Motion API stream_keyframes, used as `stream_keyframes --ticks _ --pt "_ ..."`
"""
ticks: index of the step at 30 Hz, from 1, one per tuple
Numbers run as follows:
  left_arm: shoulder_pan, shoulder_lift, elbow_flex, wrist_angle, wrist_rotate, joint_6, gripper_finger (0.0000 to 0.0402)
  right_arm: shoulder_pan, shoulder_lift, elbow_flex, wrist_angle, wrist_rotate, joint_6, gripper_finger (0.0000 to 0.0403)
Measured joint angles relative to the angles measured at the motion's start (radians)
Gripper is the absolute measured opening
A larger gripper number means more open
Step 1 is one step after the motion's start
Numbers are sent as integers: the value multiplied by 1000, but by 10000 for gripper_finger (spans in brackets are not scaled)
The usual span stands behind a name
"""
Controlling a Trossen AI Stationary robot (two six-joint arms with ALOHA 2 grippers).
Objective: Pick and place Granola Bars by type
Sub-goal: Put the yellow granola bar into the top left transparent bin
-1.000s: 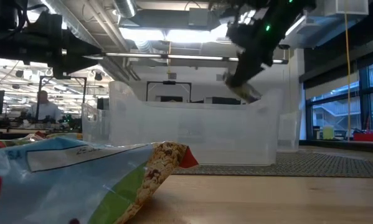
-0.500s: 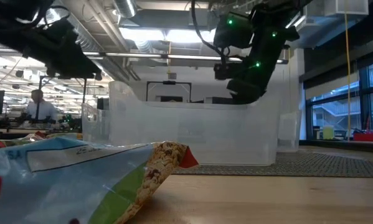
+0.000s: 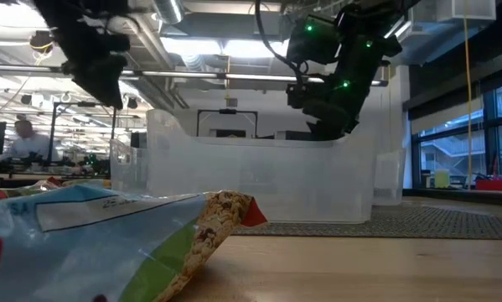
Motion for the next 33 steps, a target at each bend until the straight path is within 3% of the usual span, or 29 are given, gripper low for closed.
stream_keyframes --ticks 7,14,23,33 --pt "222 238 36 -41 153 76 235 -1 -16 0 -18 -7 51 178" --pt "372 437 36 -20 154 156 235 -1 -110 0 -29 -10 51 181" --pt "447 609 36 148 244 245 235 0 -229 1 -29 -64 109 181" --pt "463 743 41 159 258 308 232 42 -306 1 -29 -118 186 181"
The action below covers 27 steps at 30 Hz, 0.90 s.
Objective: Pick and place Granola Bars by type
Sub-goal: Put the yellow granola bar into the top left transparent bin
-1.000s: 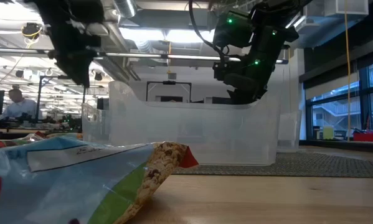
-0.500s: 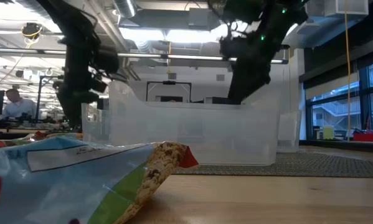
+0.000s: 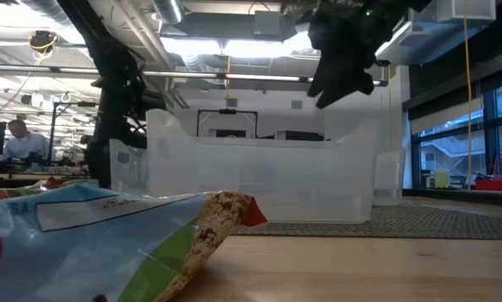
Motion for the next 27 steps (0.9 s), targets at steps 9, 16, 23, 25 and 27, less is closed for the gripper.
stream_keyframes --ticks 9,16,23,25,27 --pt "-3 18 -2 -1 11 17 169 49 -44 0 -135 -151 238 182" --pt "-5 18 -3 7 17 26 106 143 -54 0 -327 -215 492 182" --pt "-2 -22 -10 15 -21 27 69 269 -56 -1 -348 -215 695 182" --pt "0 -57 -10 15 -50 26 65 305 -58 0 -350 -224 746 182" --pt "-2 -90 -9 12 -75 27 64 336 -58 0 -359 -247 818 182"
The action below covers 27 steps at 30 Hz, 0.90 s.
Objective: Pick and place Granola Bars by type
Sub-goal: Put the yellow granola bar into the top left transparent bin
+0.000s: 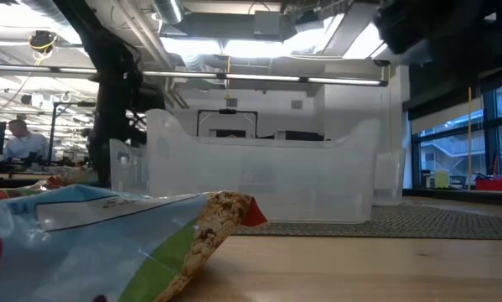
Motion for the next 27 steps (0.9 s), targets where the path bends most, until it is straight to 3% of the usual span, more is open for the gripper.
stream_keyframes --ticks 5,12,18,27 --pt "-1 -121 0 -1 59 0 68 85 0 0 -9 -37 120 182" --pt "-21 -335 1 77 363 -14 69 183 1 0 -10 -33 228 181" --pt "-119 -485 3 244 621 -83 69 214 14 0 -56 -29 254 181" --pt "-390 -494 4 320 587 -80 70 215 80 0 -103 -27 248 181"
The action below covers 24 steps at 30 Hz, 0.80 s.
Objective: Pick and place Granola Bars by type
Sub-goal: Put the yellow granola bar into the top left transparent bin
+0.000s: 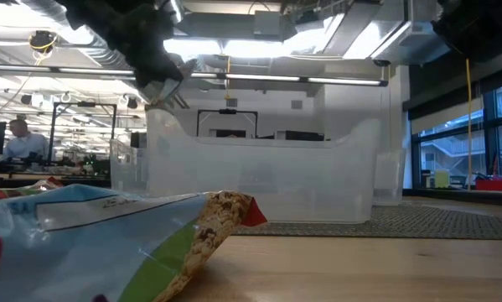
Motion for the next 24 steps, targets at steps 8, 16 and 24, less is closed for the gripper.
stream_keyframes --ticks 8,16,24 --pt "-149 154 0 1 -217 -24 70 6 39 0 20 26 -3 181" --pt "-205 314 0 0 -244 -26 70 5 48 0 21 70 -2 181" --pt "-208 408 0 2 -255 -26 70 41 48 0 -3 51 72 183"
